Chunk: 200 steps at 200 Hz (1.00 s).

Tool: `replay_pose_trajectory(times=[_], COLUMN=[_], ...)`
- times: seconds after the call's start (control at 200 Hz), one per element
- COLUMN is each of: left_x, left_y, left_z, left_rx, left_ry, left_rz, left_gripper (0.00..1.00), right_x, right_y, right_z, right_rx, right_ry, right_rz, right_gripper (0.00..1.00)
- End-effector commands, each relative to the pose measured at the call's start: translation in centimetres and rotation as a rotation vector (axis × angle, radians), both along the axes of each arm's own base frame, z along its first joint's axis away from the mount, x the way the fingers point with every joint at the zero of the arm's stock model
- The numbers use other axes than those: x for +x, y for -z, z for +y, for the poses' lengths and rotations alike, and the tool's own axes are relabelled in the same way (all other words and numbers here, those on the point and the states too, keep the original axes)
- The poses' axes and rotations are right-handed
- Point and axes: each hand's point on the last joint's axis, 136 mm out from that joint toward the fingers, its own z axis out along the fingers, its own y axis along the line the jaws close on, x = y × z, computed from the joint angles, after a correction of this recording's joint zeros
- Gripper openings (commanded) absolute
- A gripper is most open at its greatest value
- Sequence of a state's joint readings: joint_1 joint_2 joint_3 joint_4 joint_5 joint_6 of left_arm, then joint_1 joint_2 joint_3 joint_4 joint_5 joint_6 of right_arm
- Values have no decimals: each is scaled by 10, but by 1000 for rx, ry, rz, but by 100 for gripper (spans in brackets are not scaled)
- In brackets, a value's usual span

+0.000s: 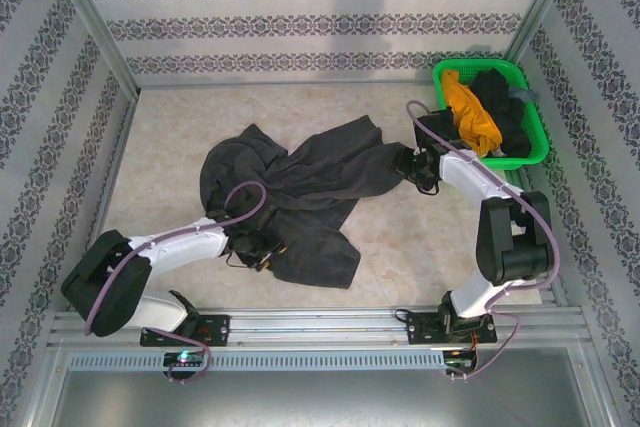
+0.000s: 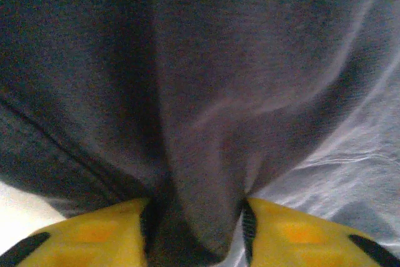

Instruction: Fold and stack the t-shirts

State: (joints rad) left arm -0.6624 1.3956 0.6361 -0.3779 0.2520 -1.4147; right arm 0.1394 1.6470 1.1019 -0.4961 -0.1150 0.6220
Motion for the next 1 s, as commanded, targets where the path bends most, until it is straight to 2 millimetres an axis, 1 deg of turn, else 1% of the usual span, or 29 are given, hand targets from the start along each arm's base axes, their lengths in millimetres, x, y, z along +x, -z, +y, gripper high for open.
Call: replay_pose_trajectory(times=[0.0,0.05,0.095,0.17,0.265,0.285,0.335,0.38,0.41,0.415,0.425,0.455,0.485,0.49,0.5,0.515,0.565,0.635,0.679,0.684,0.689,0.694,0.774,0.844,0.919,0.924,0.929,0.994], left_x=[24,31,38,45,53,55,61,67,71,71,73,77,82,82,84,87,98,115,126,127,128,129,146,154,155,155,155,148], left_y=[-3,-7,-13,-28,-56,-62,-78,-93,-102,-104,-107,-116,-126,-127,-131,-136,-159,-196,-222,-225,-228,-231,-283,-327,-370,-373,-375,-408], left_z=[-7,-4,0,9,26,29,36,42,46,47,48,54,60,60,63,65,76,92,102,103,104,105,119,127,137,138,139,148], left_rx=[3,18,19,35,69,70,66,59,54,53,53,51,48,48,46,44,32,23,19,18,18,15,6,5,16,17,19,31], left_ry=[-64,-78,-97,-118,-124,-124,-130,-134,-141,-140,-142,-149,-158,-160,-164,-168,-187,-214,-228,-229,-231,-231,-244,-244,-250,-251,-254,-273], left_rz=[-71,-96,-124,-179,-262,-282,-330,-379,-409,-414,-422,-449,-476,-480,-491,-505,-566,-666,-737,-745,-752,-760,-896,-1007,-1114,-1120,-1126,-1210], left_gripper=[20,6,0,0,0,0,0,0,0,0,0,0,0,0,0,0,0,0,0,0,0,0,0,0,0,0,0,0], right_x=[14,18,21,27,38,41,49,54,58,58,60,64,69,69,71,73,79,86,87,87,87,87,82,75,62,60,60,45], right_y=[10,19,28,40,53,53,56,57,54,54,51,44,31,31,23,20,-15,-76,-118,-128,-128,-133,-200,-250,-298,-305,-305,-339], right_z=[4,5,6,9,20,24,33,40,43,43,44,45,46,46,46,45,42,37,34,33,33,33,27,23,21,21,21,18], right_rx=[14,17,19,28,43,51,69,88,97,97,100,108,113,113,114,113,113,121,128,130,130,131,149,164,182,185,185,195], right_ry=[-14,-2,11,22,5,-2,-22,-32,-33,-33,-31,-27,-22,-22,-19,-16,0,17,23,23,23,24,27,26,21,22,22,20], right_rz=[11,31,48,65,86,83,87,89,81,81,73,51,12,12,-11,-21,-109,-254,-354,-377,-377,-389,-539,-647,-758,-775,-775,-862], right_gripper=[70,70,70,68,63,60,47,29,19,19,15,6,0,0,0,0,0,0,0,0,0,0,0,0,0,0,0,0])
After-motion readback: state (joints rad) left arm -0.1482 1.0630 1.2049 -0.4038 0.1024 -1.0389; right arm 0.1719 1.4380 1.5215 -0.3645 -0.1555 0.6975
